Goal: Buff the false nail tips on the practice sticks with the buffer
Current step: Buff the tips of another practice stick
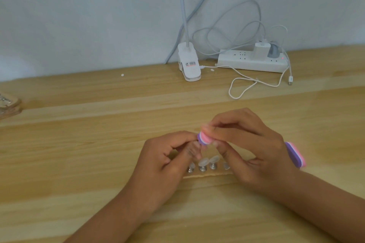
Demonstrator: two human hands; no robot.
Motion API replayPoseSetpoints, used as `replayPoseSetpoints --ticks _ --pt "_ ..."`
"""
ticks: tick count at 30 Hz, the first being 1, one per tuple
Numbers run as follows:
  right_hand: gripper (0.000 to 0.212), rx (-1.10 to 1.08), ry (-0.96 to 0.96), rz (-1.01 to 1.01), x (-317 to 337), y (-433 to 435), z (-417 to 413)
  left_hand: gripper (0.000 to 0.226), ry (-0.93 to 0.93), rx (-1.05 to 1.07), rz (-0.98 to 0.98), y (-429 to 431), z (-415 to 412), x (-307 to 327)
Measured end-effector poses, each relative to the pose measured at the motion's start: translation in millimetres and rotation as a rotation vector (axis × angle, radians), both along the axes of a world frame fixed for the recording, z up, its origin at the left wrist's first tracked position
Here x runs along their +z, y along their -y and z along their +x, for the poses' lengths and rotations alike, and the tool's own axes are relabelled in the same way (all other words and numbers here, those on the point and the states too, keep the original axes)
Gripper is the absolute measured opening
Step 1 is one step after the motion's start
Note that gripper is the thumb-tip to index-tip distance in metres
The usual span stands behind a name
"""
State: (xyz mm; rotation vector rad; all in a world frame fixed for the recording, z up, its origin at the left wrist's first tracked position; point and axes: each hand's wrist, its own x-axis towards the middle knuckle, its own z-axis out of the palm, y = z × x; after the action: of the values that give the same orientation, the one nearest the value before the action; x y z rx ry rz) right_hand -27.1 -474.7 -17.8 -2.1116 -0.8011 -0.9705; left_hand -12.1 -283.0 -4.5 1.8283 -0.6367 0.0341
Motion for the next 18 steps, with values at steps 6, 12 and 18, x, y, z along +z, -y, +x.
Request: replayPoseSetpoints --ticks 6,12,18 --pt "0.029 -0.019 -0.002 0.016 1.0 0.2 0.3 0.018 -0.022 -0.005 0.003 -1.2 0.6 0.6" --pt "0.025 0.006 -0.005 0.031 0.8 0.6 0.0 0.02 0.013 -0.004 0.003 -0.2 -0.3 1.4" --pt "0.025 -0.014 0.012 0.016 -1.1 -6.4 -4.2 0.021 0.002 -0.031 0.001 -0.1 -2.1 4.1"
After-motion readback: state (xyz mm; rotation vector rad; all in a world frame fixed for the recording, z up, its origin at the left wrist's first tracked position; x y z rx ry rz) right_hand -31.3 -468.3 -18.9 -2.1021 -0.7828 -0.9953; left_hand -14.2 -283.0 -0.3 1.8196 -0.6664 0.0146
